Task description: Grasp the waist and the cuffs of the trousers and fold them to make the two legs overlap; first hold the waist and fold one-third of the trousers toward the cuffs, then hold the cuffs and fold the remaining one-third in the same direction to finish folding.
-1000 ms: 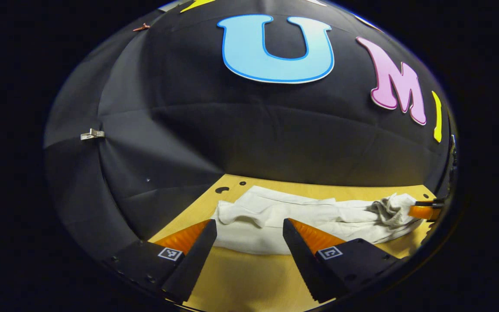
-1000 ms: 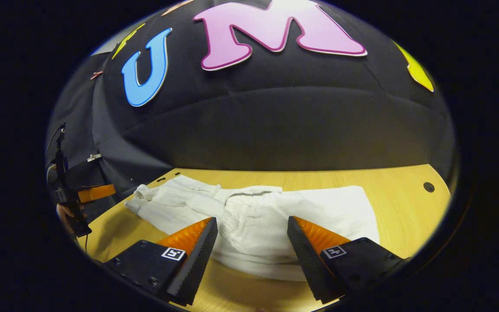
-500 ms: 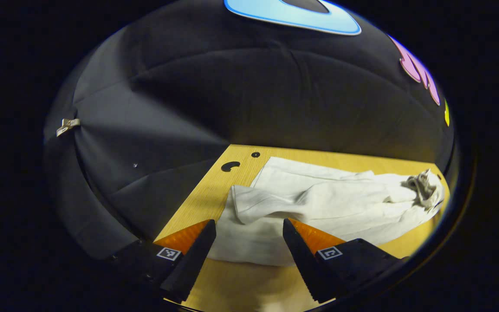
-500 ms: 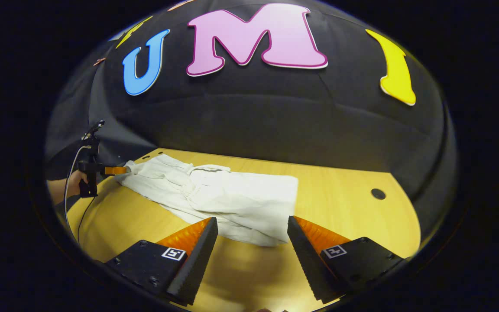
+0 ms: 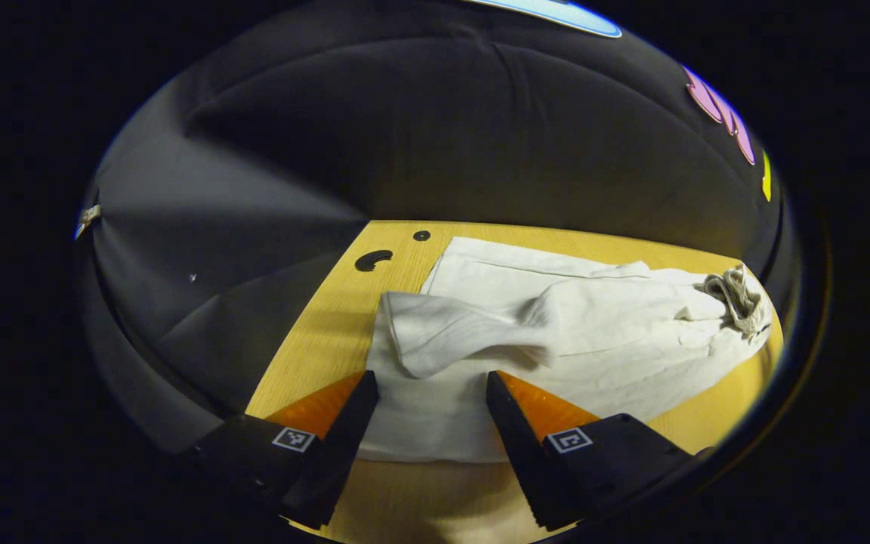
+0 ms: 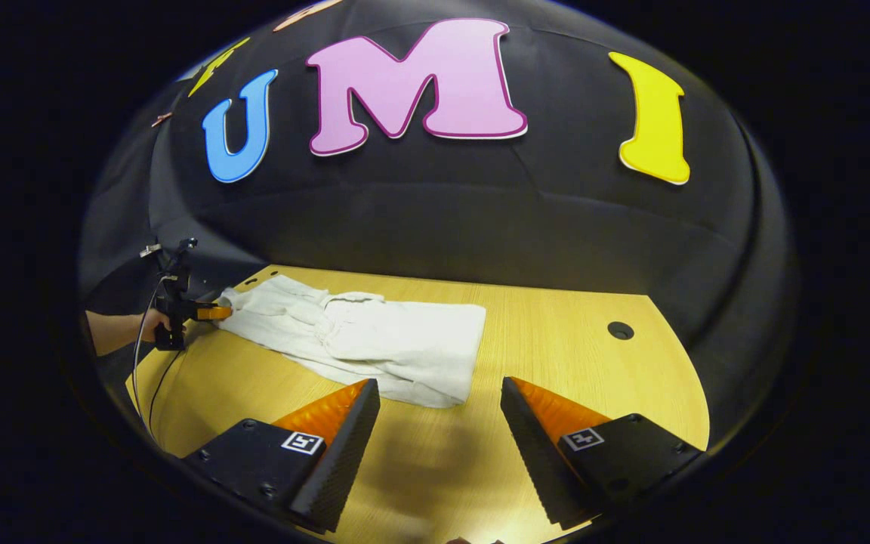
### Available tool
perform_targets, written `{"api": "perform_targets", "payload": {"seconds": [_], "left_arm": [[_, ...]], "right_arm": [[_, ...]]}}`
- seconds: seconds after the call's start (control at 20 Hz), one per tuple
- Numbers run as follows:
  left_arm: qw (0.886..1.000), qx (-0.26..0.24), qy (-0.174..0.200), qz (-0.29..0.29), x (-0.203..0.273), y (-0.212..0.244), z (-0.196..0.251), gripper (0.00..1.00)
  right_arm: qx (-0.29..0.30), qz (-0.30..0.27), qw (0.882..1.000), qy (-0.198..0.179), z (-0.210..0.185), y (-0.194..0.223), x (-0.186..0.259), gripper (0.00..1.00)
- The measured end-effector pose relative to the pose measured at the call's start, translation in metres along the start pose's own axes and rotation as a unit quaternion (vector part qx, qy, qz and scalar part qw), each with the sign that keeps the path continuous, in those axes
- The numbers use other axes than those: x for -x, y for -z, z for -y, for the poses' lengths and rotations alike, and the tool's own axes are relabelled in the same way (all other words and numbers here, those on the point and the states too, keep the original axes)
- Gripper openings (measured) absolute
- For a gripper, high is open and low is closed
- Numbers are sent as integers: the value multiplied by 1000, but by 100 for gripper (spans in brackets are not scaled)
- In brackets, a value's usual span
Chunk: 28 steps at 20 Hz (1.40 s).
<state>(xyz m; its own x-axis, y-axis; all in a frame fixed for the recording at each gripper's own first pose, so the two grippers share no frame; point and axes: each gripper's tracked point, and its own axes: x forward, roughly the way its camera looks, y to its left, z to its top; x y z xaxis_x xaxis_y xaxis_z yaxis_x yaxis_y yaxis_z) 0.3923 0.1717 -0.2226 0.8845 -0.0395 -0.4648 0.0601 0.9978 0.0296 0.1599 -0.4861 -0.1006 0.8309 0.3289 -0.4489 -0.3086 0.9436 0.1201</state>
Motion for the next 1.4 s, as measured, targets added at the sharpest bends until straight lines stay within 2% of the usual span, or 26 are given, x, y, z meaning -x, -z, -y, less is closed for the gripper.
{"api": "perform_targets", "payload": {"seconds": [0.05,0.1,0.25,0.3,0.35,0.5,0.55,0.75,0.95,1.0,1.05,1.2,1.4], "left_arm": [[1000,-11,7,-8,0,0,8,91],[999,-23,16,-14,-1,0,17,78],[999,-45,4,-26,-3,-1,25,34],[999,-45,3,-28,-2,-1,28,31],[999,-40,4,-27,-1,-2,31,22],[1000,-16,-10,-25,0,0,34,13],[999,-8,-18,-25,1,1,37,7],[997,67,-27,-8,7,-2,52,6],[983,172,-15,55,33,-36,62,6],[981,182,-11,64,41,-42,63,10],[980,185,-7,69,48,-48,67,6],[980,181,13,80,64,-68,96,6],[982,150,38,108,91,-108,143,6]], "right_arm": [[-8,-6,1000,-1,-2,6,0,98],[-18,-8,1000,-1,-4,11,1,98],[-35,-15,999,-3,-10,20,3,98],[-35,-15,999,-5,-10,20,4,98],[-34,-12,999,-5,-10,17,6,98],[-34,-2,999,5,1,8,11,98],[-36,0,999,8,5,5,14,98],[-43,14,999,25,23,-9,25,98],[-42,20,998,40,40,-14,35,98],[-41,20,998,42,43,-13,39,98],[-42,19,998,43,45,-12,42,98],[-44,17,998,39,43,-13,44,98],[-40,24,998,40,45,-19,51,98]]}}
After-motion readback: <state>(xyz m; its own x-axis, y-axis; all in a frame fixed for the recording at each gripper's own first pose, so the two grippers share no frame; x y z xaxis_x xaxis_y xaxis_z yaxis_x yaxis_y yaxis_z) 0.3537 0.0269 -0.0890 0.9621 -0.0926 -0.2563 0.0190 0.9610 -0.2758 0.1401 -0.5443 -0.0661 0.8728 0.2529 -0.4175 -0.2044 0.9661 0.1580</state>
